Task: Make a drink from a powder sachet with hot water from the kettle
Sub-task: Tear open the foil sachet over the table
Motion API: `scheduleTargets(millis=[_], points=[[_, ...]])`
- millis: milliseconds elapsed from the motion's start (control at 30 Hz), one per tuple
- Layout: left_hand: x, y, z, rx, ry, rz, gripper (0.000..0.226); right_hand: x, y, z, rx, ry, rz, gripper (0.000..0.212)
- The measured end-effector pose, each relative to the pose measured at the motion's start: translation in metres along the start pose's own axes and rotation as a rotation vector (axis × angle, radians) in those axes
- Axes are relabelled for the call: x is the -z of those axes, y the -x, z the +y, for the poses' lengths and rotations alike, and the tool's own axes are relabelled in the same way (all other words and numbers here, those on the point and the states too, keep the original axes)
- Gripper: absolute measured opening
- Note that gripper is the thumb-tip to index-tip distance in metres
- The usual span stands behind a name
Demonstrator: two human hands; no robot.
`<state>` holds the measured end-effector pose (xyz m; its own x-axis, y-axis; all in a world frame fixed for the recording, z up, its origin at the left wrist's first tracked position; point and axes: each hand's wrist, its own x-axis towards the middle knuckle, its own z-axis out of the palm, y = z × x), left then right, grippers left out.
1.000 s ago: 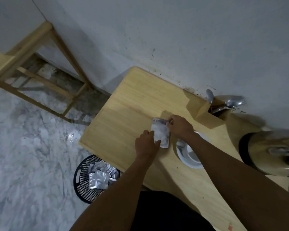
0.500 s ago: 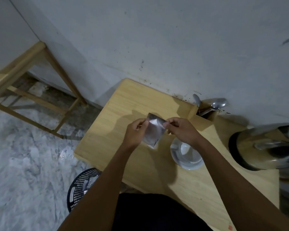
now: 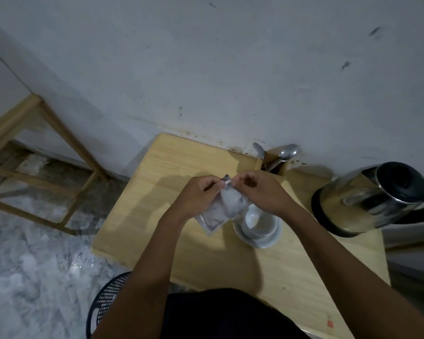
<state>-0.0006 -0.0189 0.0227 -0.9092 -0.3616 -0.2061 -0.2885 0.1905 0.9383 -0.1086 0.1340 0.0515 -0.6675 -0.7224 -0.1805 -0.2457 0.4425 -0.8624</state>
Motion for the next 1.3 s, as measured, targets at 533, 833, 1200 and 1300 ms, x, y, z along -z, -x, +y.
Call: scheduleTargets(millis=[533,833,1200,1300], points=[[0.004,-0.003,0.030,-0.135,-0.215,-0.118,0.020,0.037,-0.014,-0.030,0.155,0.479,-0.131,0.006],[0.006,-0.008,0.038,-0.156,-0.298,-0.043,0.020,0.037,-0.019,-0.047,0.188,0.596,-0.084,0.005],[0.014,-0.008,0.051,-0.187,-0.139,0.067,0.023,0.030,-0.018,-0.052,0.325,0.555,-0.003,0.008],[0.013,-0.009,0.052,-0.113,-0.018,0.084,0.023,0.024,-0.015,-0.049,0.424,0.567,0.079,0.007]])
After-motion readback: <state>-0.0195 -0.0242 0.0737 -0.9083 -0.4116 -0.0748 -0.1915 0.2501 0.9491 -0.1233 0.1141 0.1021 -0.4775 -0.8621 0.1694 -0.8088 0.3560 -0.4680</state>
